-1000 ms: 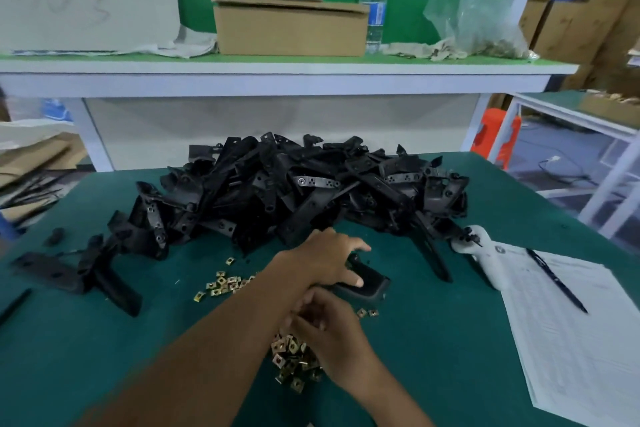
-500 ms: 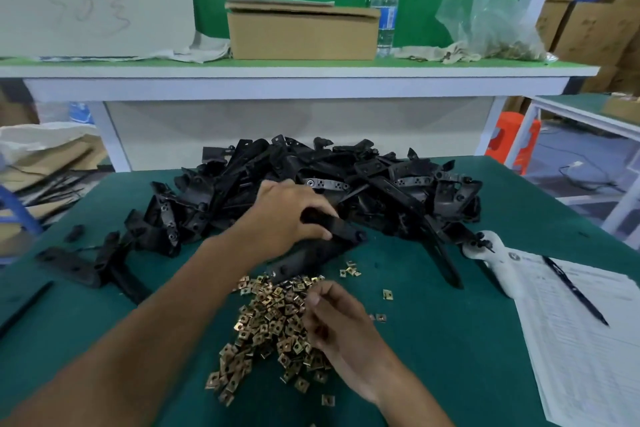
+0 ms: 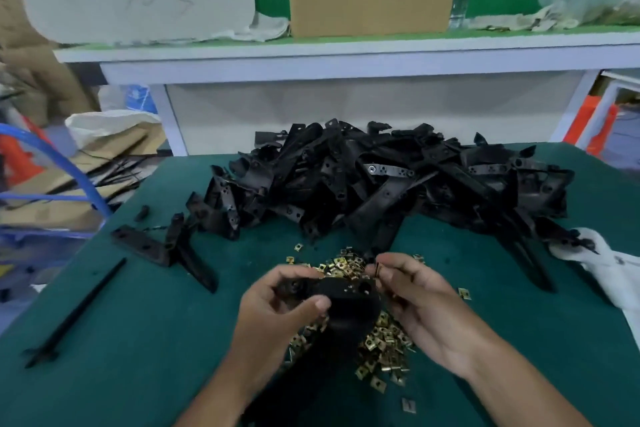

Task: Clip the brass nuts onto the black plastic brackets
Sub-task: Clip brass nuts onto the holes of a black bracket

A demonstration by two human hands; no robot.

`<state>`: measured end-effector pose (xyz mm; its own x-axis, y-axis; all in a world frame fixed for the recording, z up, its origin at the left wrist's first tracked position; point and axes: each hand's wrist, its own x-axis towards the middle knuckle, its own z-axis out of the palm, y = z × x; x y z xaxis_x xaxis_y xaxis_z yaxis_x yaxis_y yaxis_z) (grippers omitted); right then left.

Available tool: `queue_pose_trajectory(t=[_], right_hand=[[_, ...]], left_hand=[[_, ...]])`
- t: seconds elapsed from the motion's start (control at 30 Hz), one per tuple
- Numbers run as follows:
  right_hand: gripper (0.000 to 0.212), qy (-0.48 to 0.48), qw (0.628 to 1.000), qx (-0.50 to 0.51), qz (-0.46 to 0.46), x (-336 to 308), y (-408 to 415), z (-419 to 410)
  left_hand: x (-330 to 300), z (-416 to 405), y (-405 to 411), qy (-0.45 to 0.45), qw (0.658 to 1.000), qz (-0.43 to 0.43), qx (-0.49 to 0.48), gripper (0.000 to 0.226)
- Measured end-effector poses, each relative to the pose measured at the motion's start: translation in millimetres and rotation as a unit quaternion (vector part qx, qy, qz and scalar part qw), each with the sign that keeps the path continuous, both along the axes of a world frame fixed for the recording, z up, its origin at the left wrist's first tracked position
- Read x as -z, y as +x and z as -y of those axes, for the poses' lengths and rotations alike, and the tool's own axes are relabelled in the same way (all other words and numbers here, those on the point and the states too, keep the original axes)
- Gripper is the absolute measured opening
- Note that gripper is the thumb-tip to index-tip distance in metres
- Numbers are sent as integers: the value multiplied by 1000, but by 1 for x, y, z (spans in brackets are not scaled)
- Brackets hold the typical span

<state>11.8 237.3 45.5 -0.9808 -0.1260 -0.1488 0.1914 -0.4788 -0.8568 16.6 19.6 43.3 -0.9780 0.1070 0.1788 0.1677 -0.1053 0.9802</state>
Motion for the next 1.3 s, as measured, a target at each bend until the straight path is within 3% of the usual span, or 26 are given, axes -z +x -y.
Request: queue_pose_trajectory(t=[0.23, 0.37, 0.7, 1.1, 1.3], right_hand=[[13, 90, 996, -7, -23, 7, 5, 3], [8, 130, 990, 0, -54, 14, 7, 2], [10, 210, 961, 11, -178, 22, 10, 1], [6, 290, 937, 20, -194, 12, 12, 0], [5, 316, 930, -30, -187, 7, 10, -9]], left_hand=[[29, -9, 5, -132, 985, -107, -25, 26], [35, -14, 9, -147, 975, -163, -33, 29], [35, -17, 8, -131, 974, -181, -27, 30], [33, -16, 9, -129, 977, -166, -28, 29], [36, -15, 10, -143, 976, -165, -10, 34]])
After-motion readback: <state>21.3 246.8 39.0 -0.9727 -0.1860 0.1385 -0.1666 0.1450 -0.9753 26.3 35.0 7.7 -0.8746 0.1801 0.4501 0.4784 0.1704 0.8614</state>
